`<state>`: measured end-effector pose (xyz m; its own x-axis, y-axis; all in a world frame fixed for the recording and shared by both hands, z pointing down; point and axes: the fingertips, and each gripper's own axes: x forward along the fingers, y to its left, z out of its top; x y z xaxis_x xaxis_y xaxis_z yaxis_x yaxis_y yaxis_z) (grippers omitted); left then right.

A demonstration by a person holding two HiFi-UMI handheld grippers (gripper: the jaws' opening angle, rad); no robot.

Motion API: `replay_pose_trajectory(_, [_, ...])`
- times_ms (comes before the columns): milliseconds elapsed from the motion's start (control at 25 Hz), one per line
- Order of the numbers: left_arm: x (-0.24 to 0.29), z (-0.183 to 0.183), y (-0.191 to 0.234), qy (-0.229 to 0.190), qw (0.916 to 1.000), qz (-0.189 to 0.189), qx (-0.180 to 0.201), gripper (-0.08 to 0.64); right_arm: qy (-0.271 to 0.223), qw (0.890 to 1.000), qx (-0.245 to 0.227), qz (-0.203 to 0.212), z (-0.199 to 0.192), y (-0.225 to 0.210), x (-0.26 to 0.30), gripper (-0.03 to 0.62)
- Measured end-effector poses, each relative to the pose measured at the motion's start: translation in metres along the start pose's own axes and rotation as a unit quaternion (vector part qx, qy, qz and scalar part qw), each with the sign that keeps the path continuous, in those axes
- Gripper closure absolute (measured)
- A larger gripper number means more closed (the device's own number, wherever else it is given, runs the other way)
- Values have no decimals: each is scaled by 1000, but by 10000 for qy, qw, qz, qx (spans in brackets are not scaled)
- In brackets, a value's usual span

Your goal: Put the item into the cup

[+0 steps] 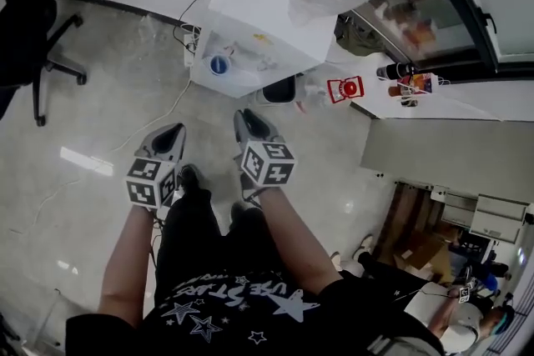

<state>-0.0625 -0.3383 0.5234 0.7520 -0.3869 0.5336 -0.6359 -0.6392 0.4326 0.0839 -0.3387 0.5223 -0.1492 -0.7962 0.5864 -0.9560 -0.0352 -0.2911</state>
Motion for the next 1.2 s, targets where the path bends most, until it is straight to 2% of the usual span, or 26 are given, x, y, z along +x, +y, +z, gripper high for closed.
replay_pose_trajectory(240, [-15,-5,-60,-170,9997,88,180,554,-285,9991,9,303,2,-14,-59,515])
replay_pose_trajectory(520, [-36,-6,-139,-400,9985,208,305,554,-303,9978,12,586,-4,-34,-134,525])
replay_pose_trajectory(800, [-61,-15,-218,-750,9954,326,491,554,-463,9954,-216,806,-18,-53,-216,526])
replay_pose_trajectory(1000, [-78,-36,-258,-924,9934,478,482,554,-594,9935,-303,921,-33,-67,-264,526])
replay_pose_trajectory(1200, [-93,-61,-298,-1016,9910,653,582,554,-868,9874,-649,1153,-42,-71,-317,528])
